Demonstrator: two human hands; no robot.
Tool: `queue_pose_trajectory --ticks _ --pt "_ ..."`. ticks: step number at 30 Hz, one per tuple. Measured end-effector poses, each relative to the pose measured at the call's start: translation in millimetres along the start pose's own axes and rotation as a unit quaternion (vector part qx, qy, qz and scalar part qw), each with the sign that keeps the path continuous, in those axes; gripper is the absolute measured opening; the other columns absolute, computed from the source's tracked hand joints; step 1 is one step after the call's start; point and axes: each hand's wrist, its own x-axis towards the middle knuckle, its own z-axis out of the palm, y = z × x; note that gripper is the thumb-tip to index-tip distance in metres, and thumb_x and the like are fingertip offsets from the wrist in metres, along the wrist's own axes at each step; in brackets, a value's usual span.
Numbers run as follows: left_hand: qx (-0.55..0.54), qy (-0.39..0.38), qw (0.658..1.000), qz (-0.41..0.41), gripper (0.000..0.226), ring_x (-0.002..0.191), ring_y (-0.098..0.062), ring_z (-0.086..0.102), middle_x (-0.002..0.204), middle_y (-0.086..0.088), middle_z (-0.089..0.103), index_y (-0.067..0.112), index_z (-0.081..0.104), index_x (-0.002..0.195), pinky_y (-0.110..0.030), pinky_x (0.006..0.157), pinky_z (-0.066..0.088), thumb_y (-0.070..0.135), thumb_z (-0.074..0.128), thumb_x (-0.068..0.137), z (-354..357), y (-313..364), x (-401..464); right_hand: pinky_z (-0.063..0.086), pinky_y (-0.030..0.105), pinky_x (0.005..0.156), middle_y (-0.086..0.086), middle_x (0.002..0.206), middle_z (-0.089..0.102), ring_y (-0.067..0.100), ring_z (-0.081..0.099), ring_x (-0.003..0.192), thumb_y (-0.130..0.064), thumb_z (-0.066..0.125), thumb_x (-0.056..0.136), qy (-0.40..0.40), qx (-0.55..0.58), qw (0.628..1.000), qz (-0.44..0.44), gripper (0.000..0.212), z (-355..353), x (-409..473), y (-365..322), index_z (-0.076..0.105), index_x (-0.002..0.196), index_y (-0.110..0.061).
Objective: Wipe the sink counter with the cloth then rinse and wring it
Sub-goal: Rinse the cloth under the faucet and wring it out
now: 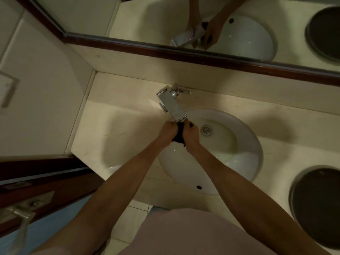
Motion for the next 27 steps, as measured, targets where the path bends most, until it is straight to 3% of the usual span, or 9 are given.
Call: queue_pose_trajectory --ticks 4,9,13,15,17,19,22,24,27 --pt "0.027 0.001 1.000 0.016 0.032 0.056 -0.022 0.056 0.070 -0.010 0.062 -0.001 0.068 0.091 -0.027 0.048 0.040 0.023 0.051 0.101 -6.9 -10.1 2.4 0.051 0.025 0.052 0.006 0.074 0.067 0.015 0.065 0.064 -0.027 0.048 0.107 -0.035 -0.029 0.999 -0.018 0.035 -5.3 1.3 12.5 0.065 0.089 -0.003" --pt "0.018 0.050 0.993 0.106 0.029 0.058 -0.017 0.054 0.064 -0.005 0.058 0.010 0.058 0.072 -0.029 0.059 0.041 0.024 0.054 0.097 -4.4 -7.1 -7.1 0.046 0.030 0.043 0.021 0.090 0.063 0.027 0.057 0.054 -0.018 0.054 0.102 0.003 0.020 0.996 0.092 0.008 -27.7 28.8 23.6 0.056 0.096 -0.012" --pt "0.078 0.082 0.978 0.177 0.008 0.072 -0.010 0.057 0.081 0.006 0.060 0.023 0.057 0.091 -0.026 0.063 0.042 0.031 0.057 0.093 3.7 -18.2 -15.8 0.057 0.039 0.070 0.016 0.102 0.073 0.029 0.069 0.088 -0.030 0.051 0.102 -0.140 0.175 0.948 0.227 0.030 -23.1 22.0 10.1 0.069 0.108 -0.007" --pt "0.178 -0.017 0.950 0.255 0.014 0.077 -0.009 0.055 0.087 0.007 0.060 0.015 0.061 0.101 -0.025 0.070 0.039 0.020 0.062 0.087 3.0 -17.0 -17.4 0.054 0.042 0.080 0.013 0.097 0.075 0.027 0.069 0.093 -0.041 0.043 0.104 -0.173 0.264 0.918 0.240 0.045 -27.0 20.3 7.7 0.073 0.102 -0.008" --pt "0.262 -0.156 0.908 0.286 0.019 0.087 -0.015 0.059 0.095 0.000 0.065 0.011 0.063 0.102 -0.032 0.077 0.043 0.012 0.059 0.083 -7.1 -8.6 -21.7 0.054 0.036 0.068 0.010 0.085 0.073 0.023 0.070 0.080 -0.047 0.039 0.106 -0.189 0.288 0.910 0.232 0.051 -29.7 21.2 7.1 0.074 0.097 -0.010" --pt "0.371 -0.212 0.868 0.253 0.028 0.106 -0.021 0.061 0.119 -0.006 0.066 0.010 0.067 0.118 -0.034 0.093 0.046 0.013 0.053 0.094 -23.5 13.0 -36.3 0.056 0.030 0.057 0.007 0.082 0.070 0.020 0.071 0.070 -0.048 0.044 0.105 -0.188 0.269 0.919 0.219 0.044 -29.0 22.8 3.5 0.068 0.102 -0.011" --pt "0.415 -0.072 0.852 0.310 0.023 0.093 -0.023 0.067 0.106 -0.006 0.073 0.011 0.073 0.101 -0.037 0.082 0.053 0.017 0.051 0.097 -36.3 53.9 -55.9 0.058 0.037 0.085 0.010 0.119 0.070 0.024 0.068 0.107 -0.047 0.054 0.101 -0.184 0.218 0.941 0.184 0.043 -24.6 20.5 -6.0 0.064 0.129 -0.015" --pt "0.390 0.049 0.834 0.387 0.018 0.088 -0.027 0.066 0.096 -0.008 0.071 0.010 0.067 0.094 -0.035 0.069 0.052 0.017 0.050 0.094 -32.5 82.1 -56.7 0.059 0.038 0.086 0.009 0.105 0.071 0.023 0.068 0.098 -0.040 0.061 0.099 -0.185 0.194 0.946 0.180 0.030 -21.1 16.9 -9.6 0.067 0.117 -0.017" --pt "0.462 0.079 0.778 0.418 0.029 0.114 -0.030 0.057 0.122 -0.009 0.063 0.013 0.059 0.118 -0.040 0.085 0.050 0.015 0.051 0.090 -24.3 106.1 -35.0 0.060 0.040 0.079 0.011 0.096 0.066 0.026 0.067 0.083 -0.032 0.066 0.095 -0.191 0.174 0.947 0.192 0.027 -13.5 14.8 -10.4 0.063 0.112 -0.010"
